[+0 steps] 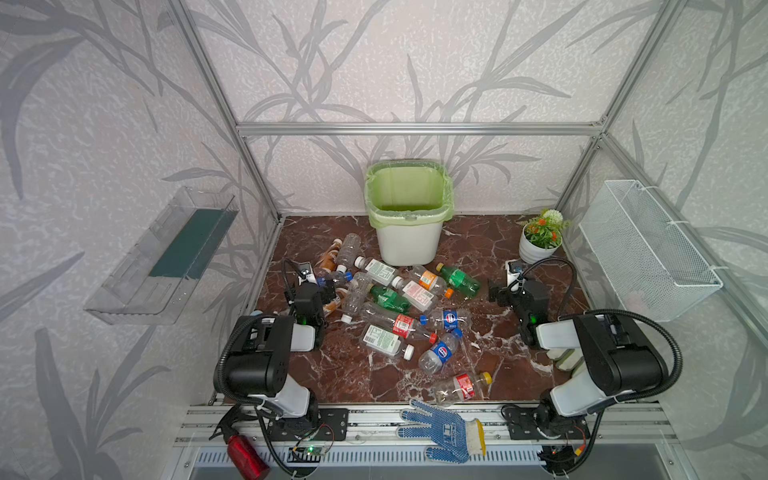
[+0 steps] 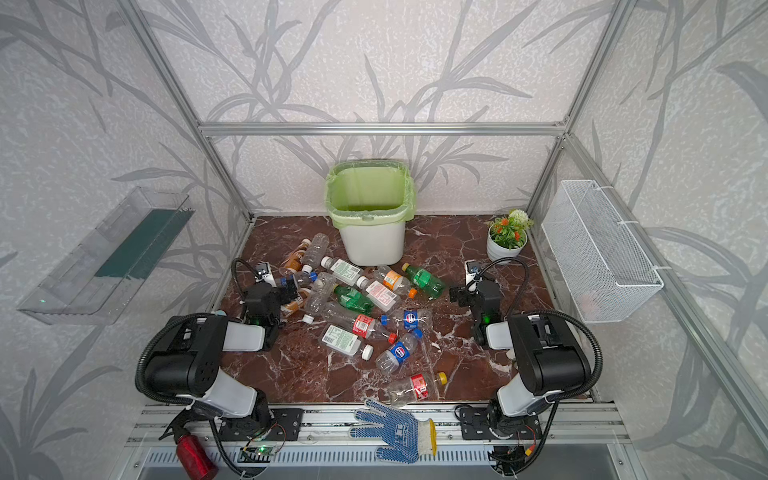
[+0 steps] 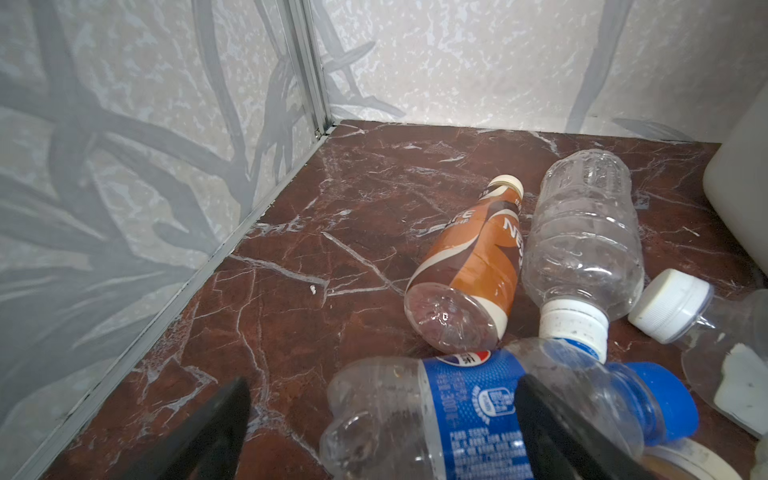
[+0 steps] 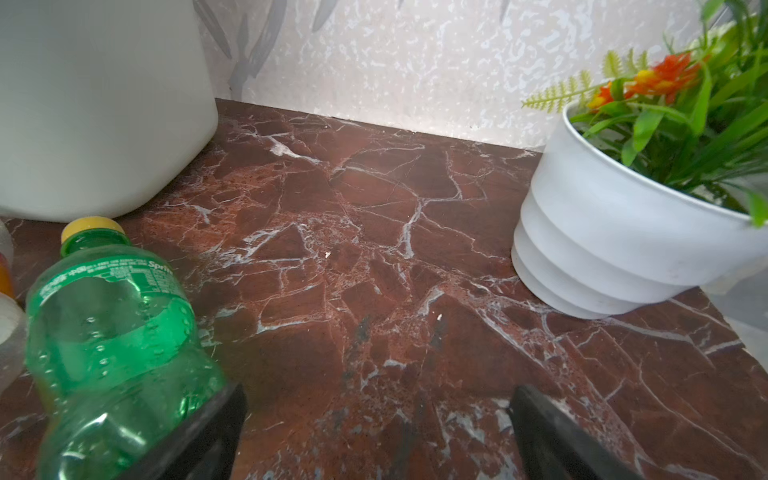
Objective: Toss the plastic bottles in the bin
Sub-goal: 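Lower the left gripper onto the brown Nescafe coffee bottle and close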
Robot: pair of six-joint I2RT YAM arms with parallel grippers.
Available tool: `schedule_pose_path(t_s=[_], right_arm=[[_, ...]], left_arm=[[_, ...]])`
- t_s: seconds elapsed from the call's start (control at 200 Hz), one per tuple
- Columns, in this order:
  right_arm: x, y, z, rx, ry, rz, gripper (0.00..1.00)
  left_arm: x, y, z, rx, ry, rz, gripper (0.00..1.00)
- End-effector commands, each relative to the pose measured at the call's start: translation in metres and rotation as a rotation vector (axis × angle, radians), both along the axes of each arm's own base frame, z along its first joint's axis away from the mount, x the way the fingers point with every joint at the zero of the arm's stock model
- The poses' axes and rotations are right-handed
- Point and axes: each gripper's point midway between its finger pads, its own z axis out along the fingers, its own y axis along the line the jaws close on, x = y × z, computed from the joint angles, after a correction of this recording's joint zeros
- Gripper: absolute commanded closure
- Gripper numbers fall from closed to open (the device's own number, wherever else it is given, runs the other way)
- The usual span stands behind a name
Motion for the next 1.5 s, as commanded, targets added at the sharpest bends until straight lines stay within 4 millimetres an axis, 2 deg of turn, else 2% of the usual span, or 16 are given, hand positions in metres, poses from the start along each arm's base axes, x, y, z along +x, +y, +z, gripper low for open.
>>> schedule_pose_path(t_s=[0.0, 0.69, 0.79, 0.915, 1.005, 1.02, 1.115, 1.215, 1.32, 1.5], right_arm=[[0.003, 0.001, 0.005, -0.011, -0.021, 0.001, 0.01], [0.002, 0.002, 0.006, -0.005, -0.027, 0.009, 0.01], [-0.008, -0.004, 0.018, 0.003, -0.083, -0.021, 0.01], [-0.021, -0.015, 0.04, 0.025, -0.128, -0.08, 0.01], [-0.024, -0.014, 0.054, 0.082, -0.072, -0.085, 0.01], [-0.026, -0.013, 0.049, 0.089, -0.029, -0.085, 0.01], [-0.029, -0.004, 0.057, 0.133, 0.034, -0.047, 0.0], [-0.03, 0.005, 0.068, 0.171, 0.063, -0.009, 0.0], [-0.032, 0.014, 0.073, 0.205, 0.114, 0.033, 0.01], [-0.03, 0.031, 0.067, 0.239, 0.242, 0.103, 0.04]], left_arm=[[0.005, 0.0, 0.007, -0.009, -0.03, 0.01, 0.01], [0.004, 0.002, 0.008, -0.013, -0.033, 0.021, 0.01], [-0.002, 0.007, 0.021, -0.014, -0.039, 0.053, 0.01], [-0.01, 0.01, 0.049, -0.018, -0.041, 0.075, 0.01], [-0.009, 0.011, 0.074, -0.025, -0.033, 0.084, 0.01], [-0.008, 0.011, 0.079, -0.02, -0.027, 0.084, 0.01], [-0.003, 0.01, 0.101, 0.014, 0.033, 0.066, 0.01], [0.002, 0.01, 0.11, 0.048, 0.117, 0.045, 0.01], [0.009, 0.006, 0.104, 0.059, 0.208, 0.003, 0.01], [0.032, -0.009, 0.072, 0.027, 0.42, -0.102, 0.01]])
